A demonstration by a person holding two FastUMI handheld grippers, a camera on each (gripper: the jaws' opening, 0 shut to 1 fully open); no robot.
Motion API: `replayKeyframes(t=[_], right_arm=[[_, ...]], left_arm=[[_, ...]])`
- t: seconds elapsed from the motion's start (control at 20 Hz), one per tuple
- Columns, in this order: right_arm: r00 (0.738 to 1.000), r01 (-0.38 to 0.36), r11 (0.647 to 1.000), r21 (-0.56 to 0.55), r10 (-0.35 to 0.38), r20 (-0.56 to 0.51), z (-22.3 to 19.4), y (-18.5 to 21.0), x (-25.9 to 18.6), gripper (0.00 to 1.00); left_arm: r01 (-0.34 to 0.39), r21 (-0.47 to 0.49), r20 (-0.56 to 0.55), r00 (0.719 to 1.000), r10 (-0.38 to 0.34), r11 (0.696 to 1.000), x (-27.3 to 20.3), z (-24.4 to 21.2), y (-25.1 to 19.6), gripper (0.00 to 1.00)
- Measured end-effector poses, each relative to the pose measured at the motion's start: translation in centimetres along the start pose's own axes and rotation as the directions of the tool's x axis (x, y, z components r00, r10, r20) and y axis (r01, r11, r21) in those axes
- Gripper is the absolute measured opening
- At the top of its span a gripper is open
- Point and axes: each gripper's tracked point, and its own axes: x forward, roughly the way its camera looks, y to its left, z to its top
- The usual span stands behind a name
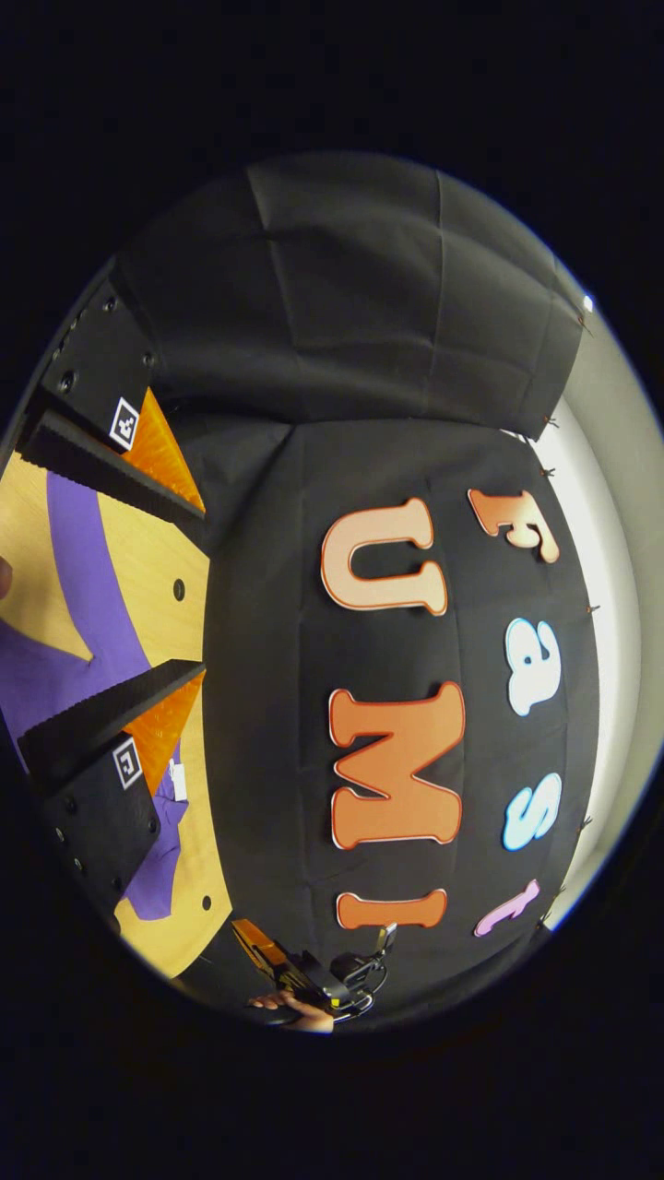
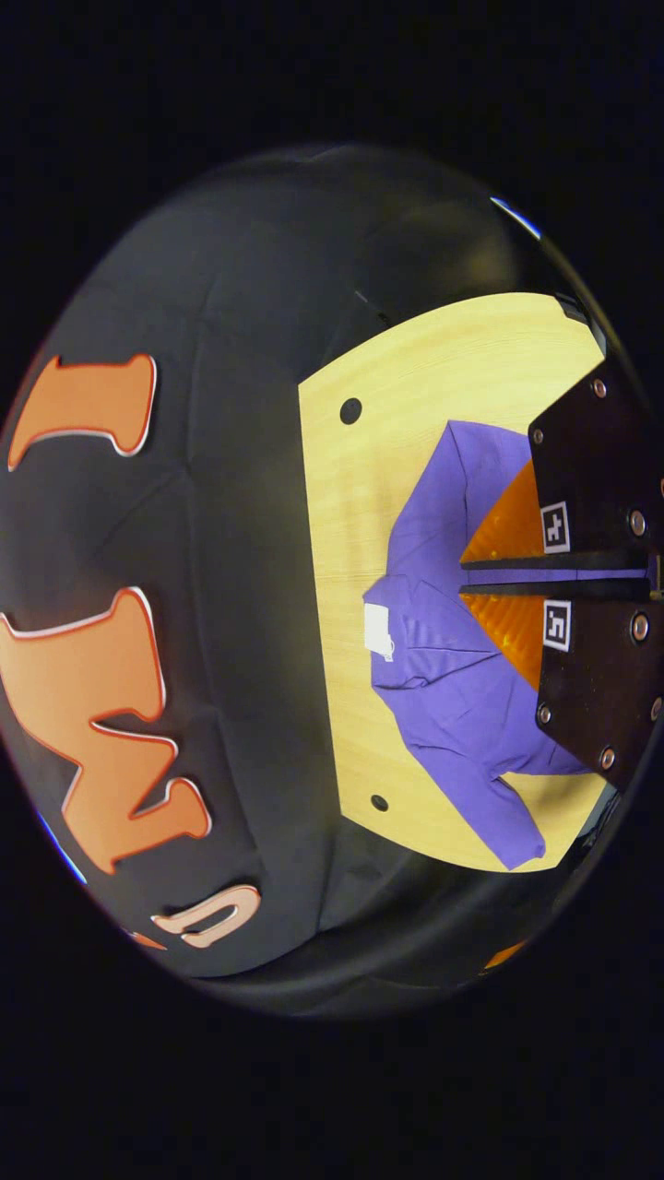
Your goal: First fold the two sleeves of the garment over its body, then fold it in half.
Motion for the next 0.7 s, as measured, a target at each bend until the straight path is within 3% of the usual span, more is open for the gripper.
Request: replayKeyframes(t=[0.15, 0.4, 0.6, 0.65, 0.7], right_arm=[[0.998, 0.035, 0.999, -0.005, -0.035, -0.046, -1.5, -0.5, 2.0, 0.05], [0.997, -0.022, 0.999, 0.037, 0.024, -0.067, -3.0, 0.2, 2.5, 0.19], [0.997, -0.073, 0.997, 0.024, 0.072, 0.016, -1.8, 0.6, 0.6, 0.52], [0.996, -0.078, 0.997, 0.023, 0.077, 0.037, -1.5, 0.4, 0.0, 0.7], [0.996, -0.078, 0.997, 0.02, 0.076, 0.056, -1.2, 0.2, -0.5, 0.64]], left_arm=[[-0.031, 0.0, -0.012, 0.999, 0.031, 1.0, 0.2, -0.7, 1.6, 0.97], [-0.043, 0.002, -0.034, 0.998, 0.043, 0.999, 1.6, -1.5, 2.3, 0.96], [-0.071, -0.017, -0.145, 0.987, 0.067, 0.997, 4.4, -5.3, 4.8, 0.97], [-0.078, -0.028, -0.178, 0.981, 0.072, 0.997, 5.2, -6.5, 5.7, 0.97], [-0.089, -0.039, -0.229, 0.97, 0.077, 0.995, 5.6, -8.0, 6.6, 0.97]])
